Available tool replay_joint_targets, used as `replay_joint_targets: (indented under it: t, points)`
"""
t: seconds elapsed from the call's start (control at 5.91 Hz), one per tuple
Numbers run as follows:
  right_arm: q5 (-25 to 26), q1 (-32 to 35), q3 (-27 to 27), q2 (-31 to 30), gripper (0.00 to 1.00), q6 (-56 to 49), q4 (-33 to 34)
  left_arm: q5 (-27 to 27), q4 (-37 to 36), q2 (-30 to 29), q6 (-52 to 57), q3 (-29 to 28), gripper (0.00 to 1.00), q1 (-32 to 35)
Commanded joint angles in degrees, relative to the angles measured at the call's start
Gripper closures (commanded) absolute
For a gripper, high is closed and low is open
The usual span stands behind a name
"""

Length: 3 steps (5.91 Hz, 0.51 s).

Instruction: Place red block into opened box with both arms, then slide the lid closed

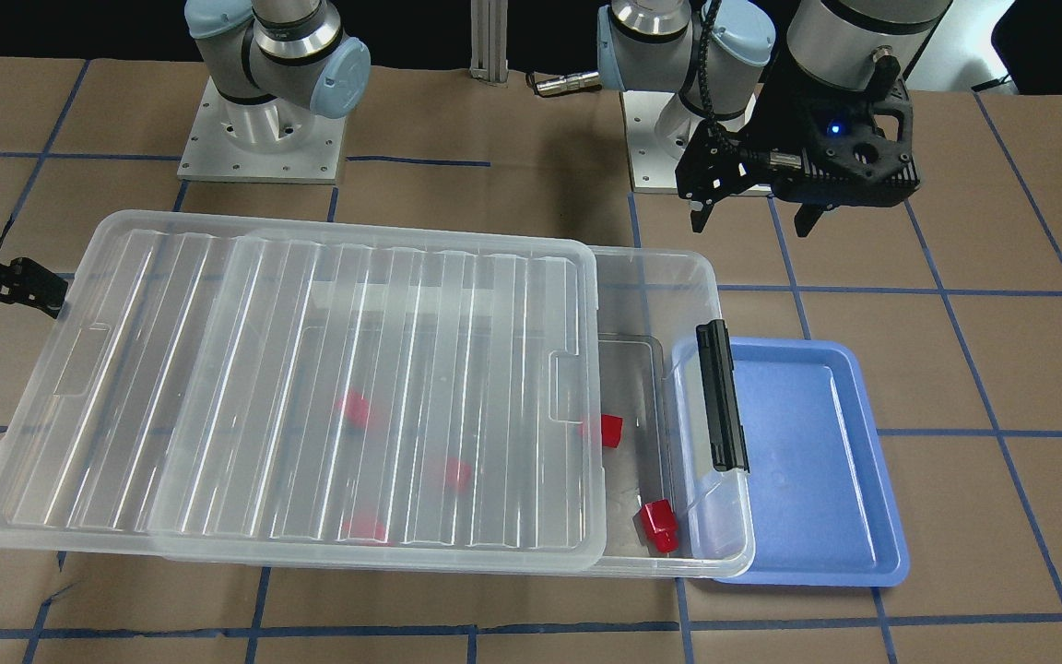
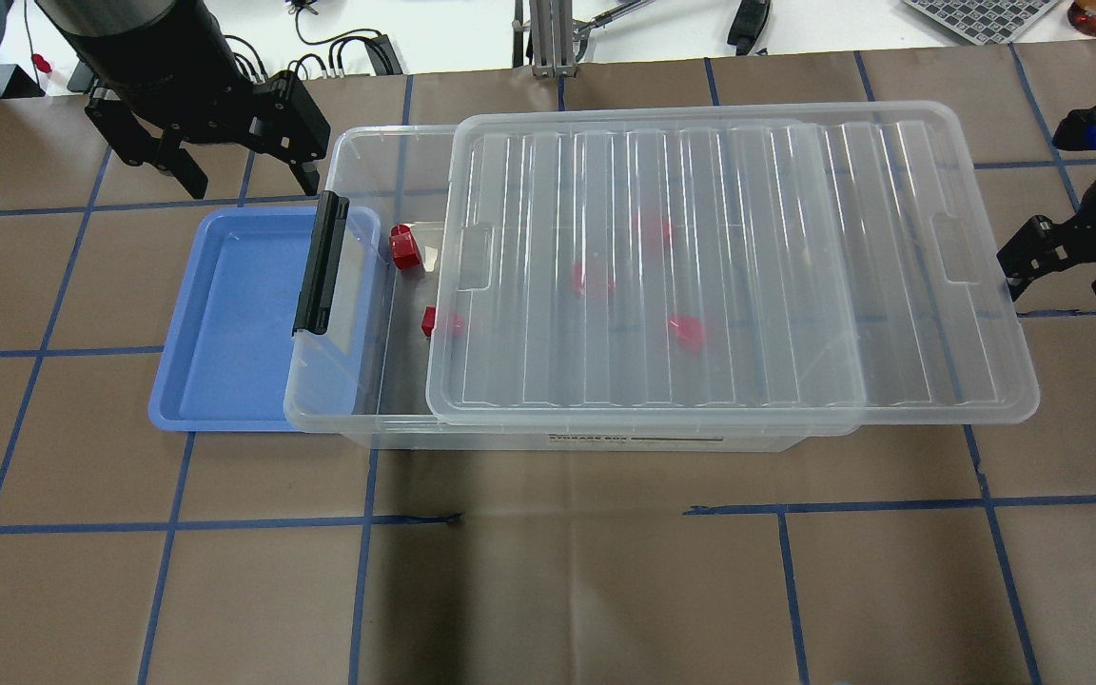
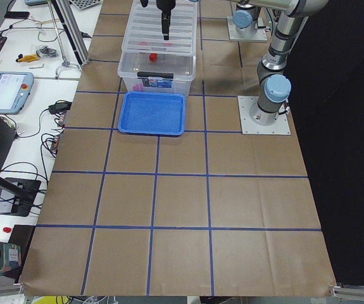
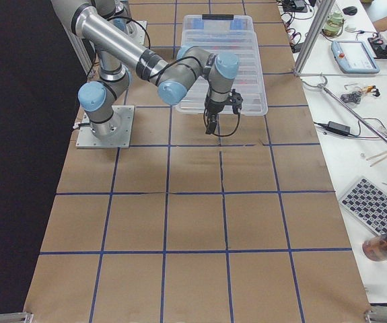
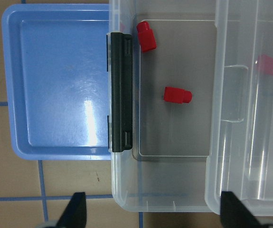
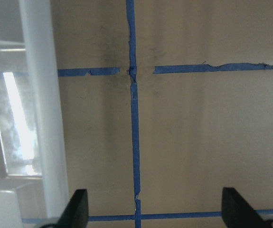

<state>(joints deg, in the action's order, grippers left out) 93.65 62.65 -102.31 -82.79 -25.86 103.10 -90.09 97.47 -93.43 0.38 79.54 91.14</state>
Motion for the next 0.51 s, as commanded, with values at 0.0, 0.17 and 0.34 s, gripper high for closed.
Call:
replay_joint_targets:
  t: [0.0, 0.17, 0.34]
  points:
    - [-0.05, 1.07, 0.0, 0.0, 0.0, 0.02, 0.0, 0.0, 0.0, 0.0, -0.02, 0.0, 0.02, 0.0]
    - [-0.05, 2.12, 0.0, 0.0, 0.0, 0.46, 0.0, 0.0, 0.0, 0.0, -0.03, 0.0, 0.02, 0.0]
    - [-0.05, 2.65, 0.0, -0.09, 0.0, 0.64, 0.0, 0.0, 0.0, 0.0, -0.03, 0.0, 0.02, 0.0]
